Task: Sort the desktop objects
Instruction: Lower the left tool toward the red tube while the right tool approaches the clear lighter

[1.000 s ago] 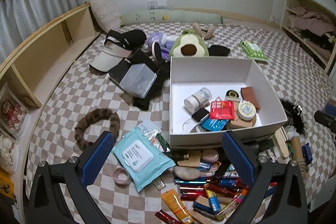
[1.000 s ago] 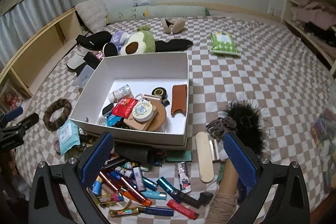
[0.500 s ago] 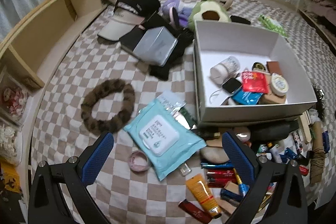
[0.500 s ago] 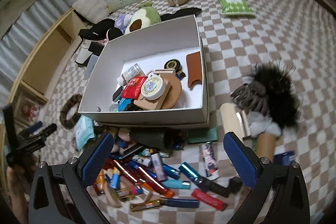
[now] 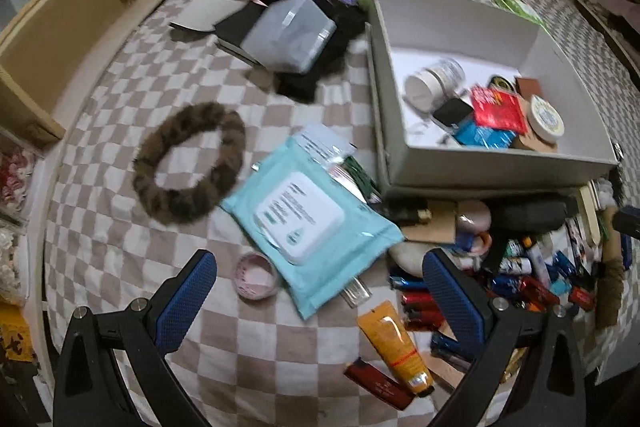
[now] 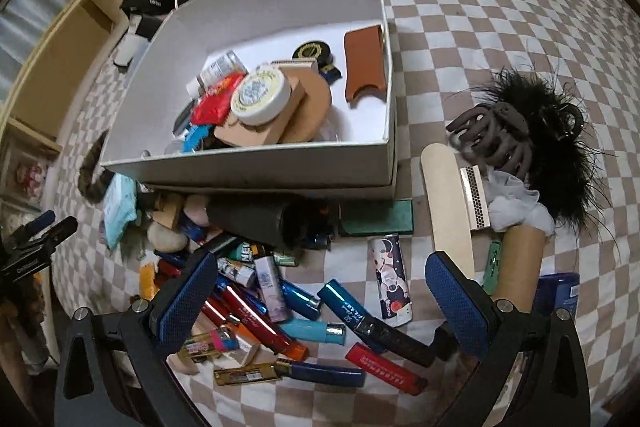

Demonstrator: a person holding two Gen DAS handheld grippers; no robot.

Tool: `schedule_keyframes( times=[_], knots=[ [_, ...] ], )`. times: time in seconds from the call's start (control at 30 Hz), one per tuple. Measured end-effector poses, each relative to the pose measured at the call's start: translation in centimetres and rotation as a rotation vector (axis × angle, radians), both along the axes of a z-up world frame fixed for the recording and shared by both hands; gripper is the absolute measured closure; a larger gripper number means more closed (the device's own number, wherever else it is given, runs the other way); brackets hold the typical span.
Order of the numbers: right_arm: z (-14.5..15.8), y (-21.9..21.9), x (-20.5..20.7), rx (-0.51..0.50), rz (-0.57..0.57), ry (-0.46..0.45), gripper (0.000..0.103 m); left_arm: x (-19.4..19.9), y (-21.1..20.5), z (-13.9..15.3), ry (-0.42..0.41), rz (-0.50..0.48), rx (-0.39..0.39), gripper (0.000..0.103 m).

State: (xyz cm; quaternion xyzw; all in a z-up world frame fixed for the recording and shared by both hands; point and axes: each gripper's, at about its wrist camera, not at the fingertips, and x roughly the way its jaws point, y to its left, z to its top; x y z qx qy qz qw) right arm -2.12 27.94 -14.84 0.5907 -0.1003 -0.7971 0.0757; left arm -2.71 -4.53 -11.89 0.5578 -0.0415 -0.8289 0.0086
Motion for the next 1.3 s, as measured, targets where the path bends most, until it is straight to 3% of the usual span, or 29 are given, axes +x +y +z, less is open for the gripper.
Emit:
schedule_keyframes(
  times=[0.13,0.43,0.57,0.73,1.0,1.3],
  knots=[
    [-0.9,-1.4,0.5,0.015,0.063,-0.028,0.002,0.2,1.3,-1.3,-0.055,-0.056,0.016,0.0],
    [-2.9,-5.5,3.3,0.052,0.226,-0.074,0.019,1.7,3.1,-2.8,-0.115,-0.157,-0.007,0.0],
    [-4.0,-7.8,4.5,0.028,0.284,-0.107,0.019,2.2,2.7,-3.0,-0.126,-0.157,-0.005,0.0],
    [-4.5,-11.6,5.6,0.077,0.426,-0.087,0.019,2.9,2.5,-3.6,-0.148,-0.186,-0.021,0.0],
    [-6.1,-14.5,6.3,0.127,0.519,-0.123,0.019,5.3,2.6,-4.6,-0.116,-0.362,-0.038,0.0],
    [-6.4,-15.0,6.4,0.125,0.551,-0.14,0.019,8.0,3.8,-7.5,-0.193,-0.538,-0.092,0.0]
  ],
)
